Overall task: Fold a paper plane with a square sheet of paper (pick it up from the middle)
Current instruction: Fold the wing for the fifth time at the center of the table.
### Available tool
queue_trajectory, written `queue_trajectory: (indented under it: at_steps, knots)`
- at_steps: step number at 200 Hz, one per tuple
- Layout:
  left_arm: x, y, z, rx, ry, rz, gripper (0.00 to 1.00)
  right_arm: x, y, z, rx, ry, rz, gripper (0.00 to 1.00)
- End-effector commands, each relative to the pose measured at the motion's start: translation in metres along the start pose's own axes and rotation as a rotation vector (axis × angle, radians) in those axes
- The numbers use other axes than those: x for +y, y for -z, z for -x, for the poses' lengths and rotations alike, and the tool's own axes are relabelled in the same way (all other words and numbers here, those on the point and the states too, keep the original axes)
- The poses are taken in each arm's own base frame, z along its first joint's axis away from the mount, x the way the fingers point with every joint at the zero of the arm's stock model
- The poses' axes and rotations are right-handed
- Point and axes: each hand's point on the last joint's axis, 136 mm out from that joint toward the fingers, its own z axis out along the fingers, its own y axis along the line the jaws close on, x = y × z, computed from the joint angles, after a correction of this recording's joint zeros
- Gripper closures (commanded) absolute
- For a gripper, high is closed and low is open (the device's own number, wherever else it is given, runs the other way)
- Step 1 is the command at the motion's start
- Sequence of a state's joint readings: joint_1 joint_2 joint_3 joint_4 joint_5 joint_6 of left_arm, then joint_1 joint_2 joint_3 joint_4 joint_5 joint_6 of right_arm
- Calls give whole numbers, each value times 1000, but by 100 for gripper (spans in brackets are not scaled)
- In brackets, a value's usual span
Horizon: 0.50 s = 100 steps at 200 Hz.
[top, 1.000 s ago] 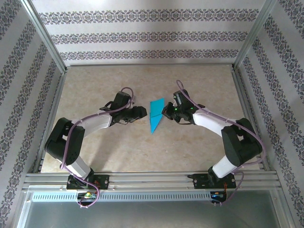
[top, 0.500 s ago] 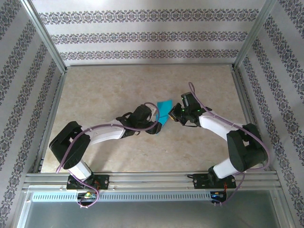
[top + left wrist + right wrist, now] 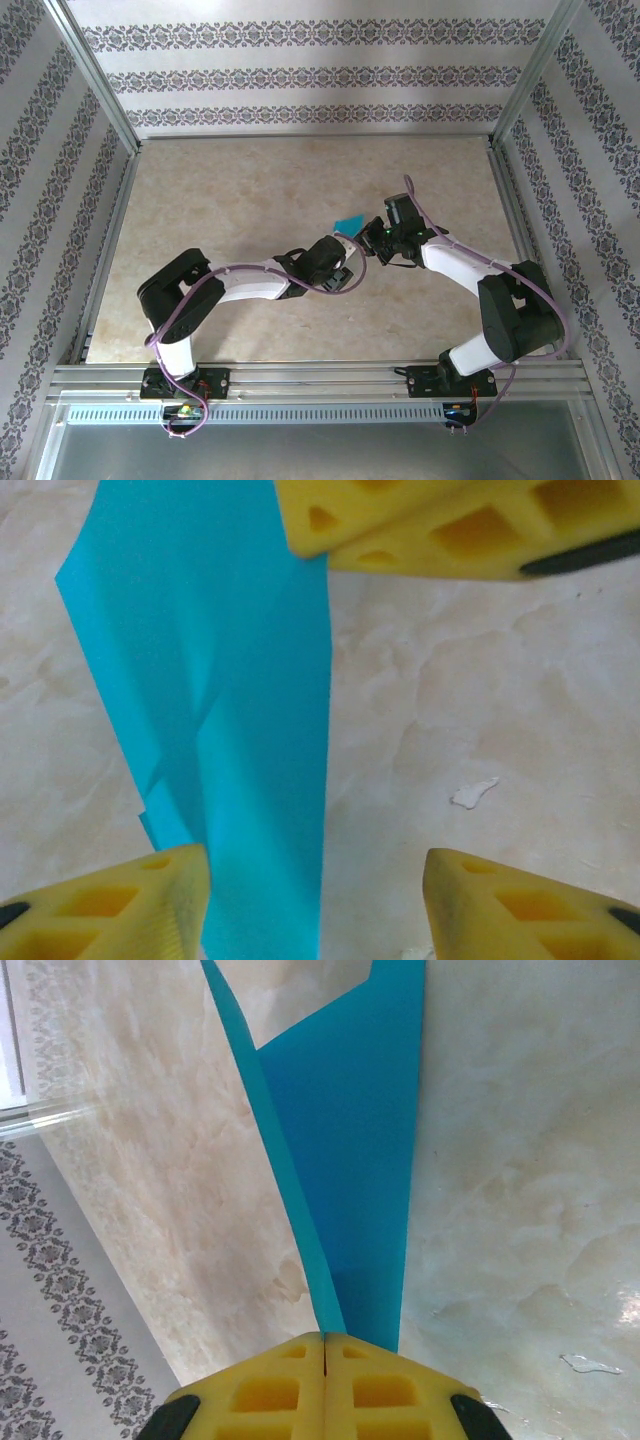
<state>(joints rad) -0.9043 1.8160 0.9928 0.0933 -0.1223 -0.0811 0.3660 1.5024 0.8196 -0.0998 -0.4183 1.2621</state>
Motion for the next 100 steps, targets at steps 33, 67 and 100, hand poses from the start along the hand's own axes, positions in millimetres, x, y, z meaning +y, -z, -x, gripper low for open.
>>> queue_trajectory:
  at_steps: [33,67,100]
  knots:
    - [8,-5,11,-67,-104,84,60,-8,-6,-2,48,-53,1,93]
    - [8,-5,5,-61,-128,85,76,-10,-6,-1,49,-62,-5,87]
    - [6,-6,-2,-53,-149,73,87,-13,-4,4,39,-57,-19,74]
